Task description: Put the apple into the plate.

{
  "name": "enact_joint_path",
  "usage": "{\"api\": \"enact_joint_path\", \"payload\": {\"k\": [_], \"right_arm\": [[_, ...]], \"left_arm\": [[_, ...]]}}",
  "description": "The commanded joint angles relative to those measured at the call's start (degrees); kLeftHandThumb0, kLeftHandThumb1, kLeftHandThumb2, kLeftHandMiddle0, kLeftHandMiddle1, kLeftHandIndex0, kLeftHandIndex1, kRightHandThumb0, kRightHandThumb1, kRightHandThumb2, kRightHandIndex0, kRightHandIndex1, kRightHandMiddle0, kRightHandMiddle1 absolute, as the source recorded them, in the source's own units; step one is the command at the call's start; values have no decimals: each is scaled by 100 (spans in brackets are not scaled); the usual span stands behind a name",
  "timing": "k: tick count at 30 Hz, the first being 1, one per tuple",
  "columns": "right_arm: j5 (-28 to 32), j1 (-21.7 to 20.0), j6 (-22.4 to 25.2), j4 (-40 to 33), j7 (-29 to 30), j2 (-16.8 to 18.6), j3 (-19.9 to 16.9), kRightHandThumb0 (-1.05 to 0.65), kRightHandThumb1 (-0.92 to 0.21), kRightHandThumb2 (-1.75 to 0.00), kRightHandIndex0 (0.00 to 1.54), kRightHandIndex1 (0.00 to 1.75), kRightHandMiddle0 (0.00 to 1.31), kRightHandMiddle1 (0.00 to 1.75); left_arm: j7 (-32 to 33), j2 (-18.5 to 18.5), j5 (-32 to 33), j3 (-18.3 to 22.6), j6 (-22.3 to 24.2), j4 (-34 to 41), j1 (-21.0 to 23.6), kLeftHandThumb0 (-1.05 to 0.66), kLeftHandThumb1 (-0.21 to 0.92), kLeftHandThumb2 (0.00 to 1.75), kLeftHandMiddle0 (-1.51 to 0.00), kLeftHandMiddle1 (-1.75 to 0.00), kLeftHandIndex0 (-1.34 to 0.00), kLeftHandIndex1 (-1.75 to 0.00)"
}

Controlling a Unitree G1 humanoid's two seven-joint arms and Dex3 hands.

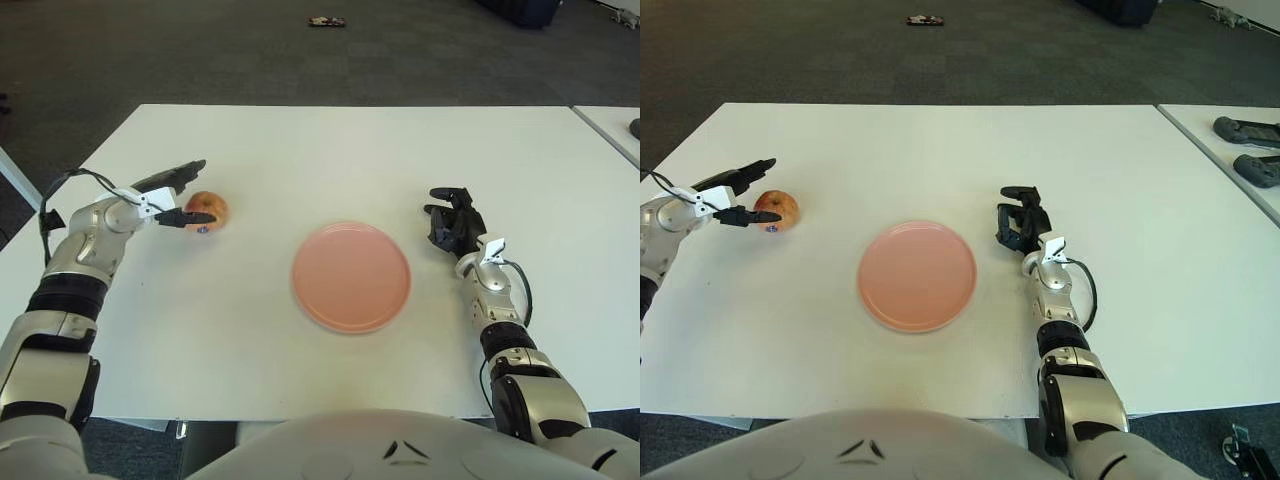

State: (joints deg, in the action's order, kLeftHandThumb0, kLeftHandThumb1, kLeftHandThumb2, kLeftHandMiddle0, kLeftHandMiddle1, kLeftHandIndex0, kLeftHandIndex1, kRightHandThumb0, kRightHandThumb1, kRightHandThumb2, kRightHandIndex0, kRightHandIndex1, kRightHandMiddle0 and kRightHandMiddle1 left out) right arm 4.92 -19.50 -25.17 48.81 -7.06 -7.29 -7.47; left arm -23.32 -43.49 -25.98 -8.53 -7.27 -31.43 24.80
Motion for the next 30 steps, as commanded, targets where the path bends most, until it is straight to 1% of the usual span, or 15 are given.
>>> {"api": "enact_joint_path", "payload": {"k": [1,2,4,6,10,15,23,30], "right_arm": [[-62,207,203,381,2,15,6,-39,-74,-79,33,121,22,155],[-61,200,187,400,0,13,8,-38,-80,-68,33,121,22,161],[-60,187,165,436,3,11,8,-36,-86,-58,33,122,23,165],[-56,162,147,494,-3,-5,1,-36,-90,-52,33,122,23,168],[-55,134,115,564,-6,-17,-1,-35,-91,-49,34,122,24,169],[-48,106,102,637,-9,-38,-10,-35,-92,-47,34,123,24,170],[-22,85,85,703,-25,-61,-34,-35,-92,-47,35,123,24,170],[-16,75,70,730,-37,-73,-41,-35,-92,-47,35,123,24,169]], "left_arm": [[217,-64,-247,-136,45,-192,250,-105,83,12,0,0,0,0],[248,-57,-276,-154,43,-239,273,-105,83,12,0,0,0,0],[302,-50,-317,-169,59,-271,286,-104,83,12,0,0,0,0],[455,-18,-389,-202,54,-395,322,-103,83,11,0,0,0,0],[620,8,-455,-244,48,-514,361,-101,83,11,0,0,0,0],[1010,87,-576,-330,-1,-784,415,-100,83,11,0,0,0,0],[1971,312,-922,-678,-307,-1890,769,-101,82,10,0,0,0,0],[2562,432,-1144,-901,-349,-2395,1008,-104,82,9,0,0,0,0]]}}
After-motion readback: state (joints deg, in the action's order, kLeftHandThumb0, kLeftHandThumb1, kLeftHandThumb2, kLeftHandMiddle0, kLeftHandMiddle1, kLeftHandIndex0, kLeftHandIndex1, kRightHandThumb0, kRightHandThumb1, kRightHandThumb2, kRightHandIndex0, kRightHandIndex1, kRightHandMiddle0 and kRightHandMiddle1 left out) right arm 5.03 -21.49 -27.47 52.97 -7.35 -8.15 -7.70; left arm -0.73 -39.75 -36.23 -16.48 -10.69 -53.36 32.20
